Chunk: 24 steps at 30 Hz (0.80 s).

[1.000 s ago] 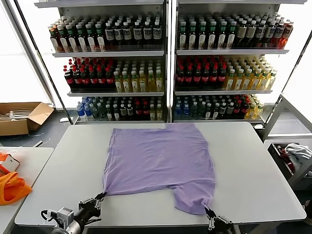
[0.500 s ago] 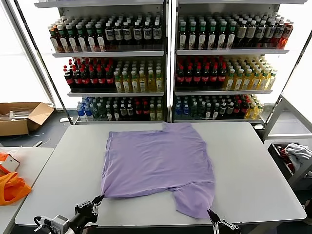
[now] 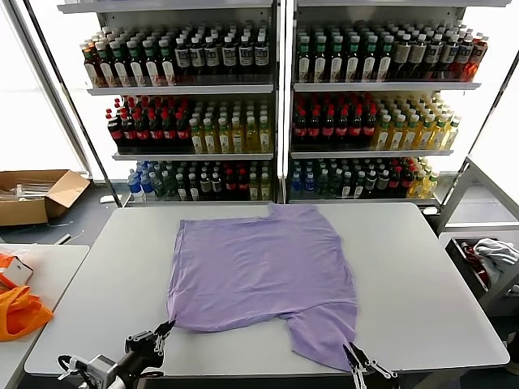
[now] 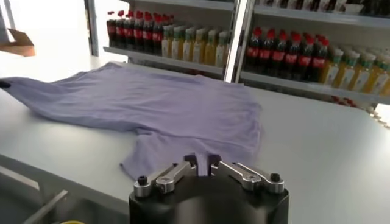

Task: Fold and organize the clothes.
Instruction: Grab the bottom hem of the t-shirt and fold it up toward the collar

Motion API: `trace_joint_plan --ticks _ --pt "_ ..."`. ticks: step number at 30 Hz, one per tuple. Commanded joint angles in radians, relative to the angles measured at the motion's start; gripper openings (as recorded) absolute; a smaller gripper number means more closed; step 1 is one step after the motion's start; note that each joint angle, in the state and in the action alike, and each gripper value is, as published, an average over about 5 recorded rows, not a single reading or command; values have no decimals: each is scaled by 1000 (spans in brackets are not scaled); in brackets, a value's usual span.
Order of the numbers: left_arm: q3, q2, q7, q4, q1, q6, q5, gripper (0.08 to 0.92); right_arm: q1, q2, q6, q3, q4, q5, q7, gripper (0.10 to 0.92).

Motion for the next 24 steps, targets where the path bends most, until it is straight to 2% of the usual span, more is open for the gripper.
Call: trace_joint_plan --ticks 1,6,9,18,24 --pt "3 2 3 -1 -10 0 12 88 11 6 -114 -16 -18 -32 46 422" --pt "2 0 5 0 -8 -1 12 88 38 17 -164 -42 -31 -46 84 563" --pt "2 -4 5 -1 -8 -1 12 88 66 25 -175 -67 -37 -46 95 560" --pt "-5 -22 9 -7 1 -6 11 88 134 56 -90 -142 -101 -2 101 304" --pt "-9 -30 12 -7 19 -20 12 88 128 62 39 -132 -138 39 87 138"
